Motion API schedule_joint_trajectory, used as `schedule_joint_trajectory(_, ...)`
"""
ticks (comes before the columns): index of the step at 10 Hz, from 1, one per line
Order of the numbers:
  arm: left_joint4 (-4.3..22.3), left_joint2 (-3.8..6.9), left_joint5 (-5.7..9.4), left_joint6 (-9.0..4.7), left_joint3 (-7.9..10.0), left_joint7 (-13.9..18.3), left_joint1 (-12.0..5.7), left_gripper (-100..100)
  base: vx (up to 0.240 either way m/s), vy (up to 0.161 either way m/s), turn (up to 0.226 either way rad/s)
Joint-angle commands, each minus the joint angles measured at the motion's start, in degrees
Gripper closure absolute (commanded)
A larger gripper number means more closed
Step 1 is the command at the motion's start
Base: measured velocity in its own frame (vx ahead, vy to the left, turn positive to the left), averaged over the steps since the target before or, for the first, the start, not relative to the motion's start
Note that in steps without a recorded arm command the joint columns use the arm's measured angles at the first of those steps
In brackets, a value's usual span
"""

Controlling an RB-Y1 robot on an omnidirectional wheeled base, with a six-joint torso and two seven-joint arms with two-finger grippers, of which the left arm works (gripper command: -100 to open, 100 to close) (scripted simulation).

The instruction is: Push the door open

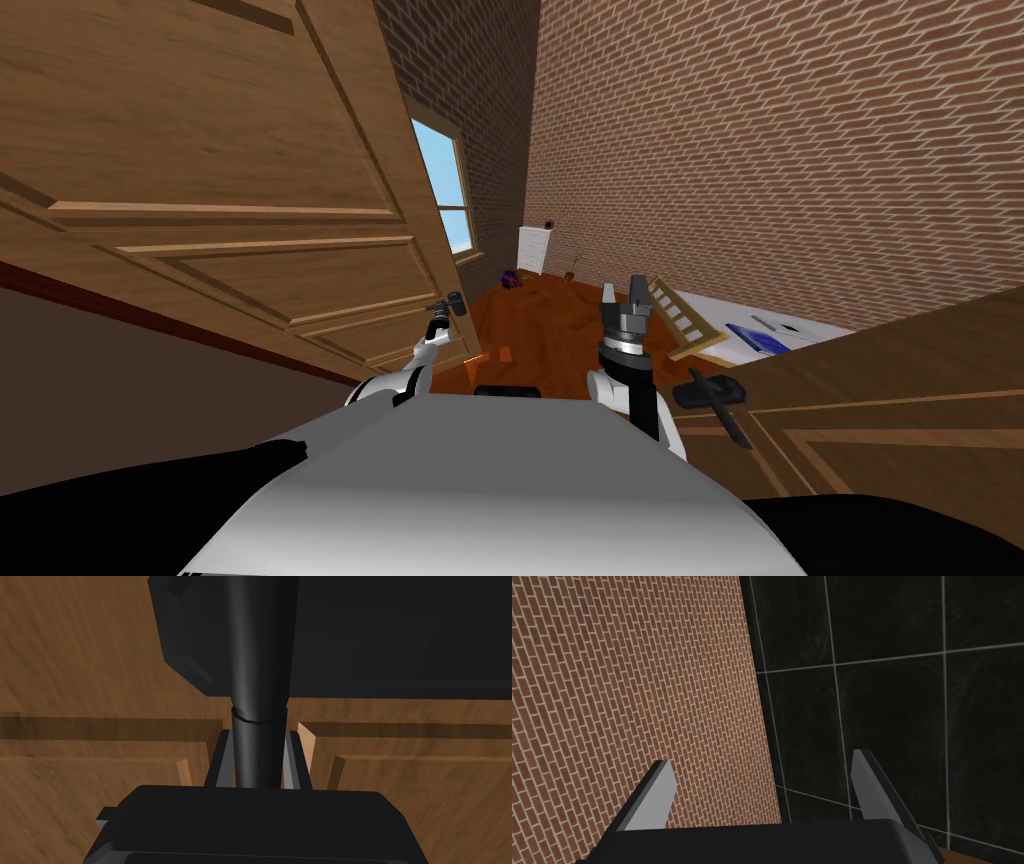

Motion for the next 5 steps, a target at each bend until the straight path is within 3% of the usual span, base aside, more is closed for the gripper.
schedule_joint_trajectory(1, 0.1, 0.71, 0.35, -0.41, 1.05, -0.3, 0.29, 100, 0.180, -0.084, 0.073)
schedule_joint_trajectory(5, 0.3, 1.50, 1.00, -0.56, 2.88, -0.9, 0.57, 100, 0.155, -0.052, 0.052)
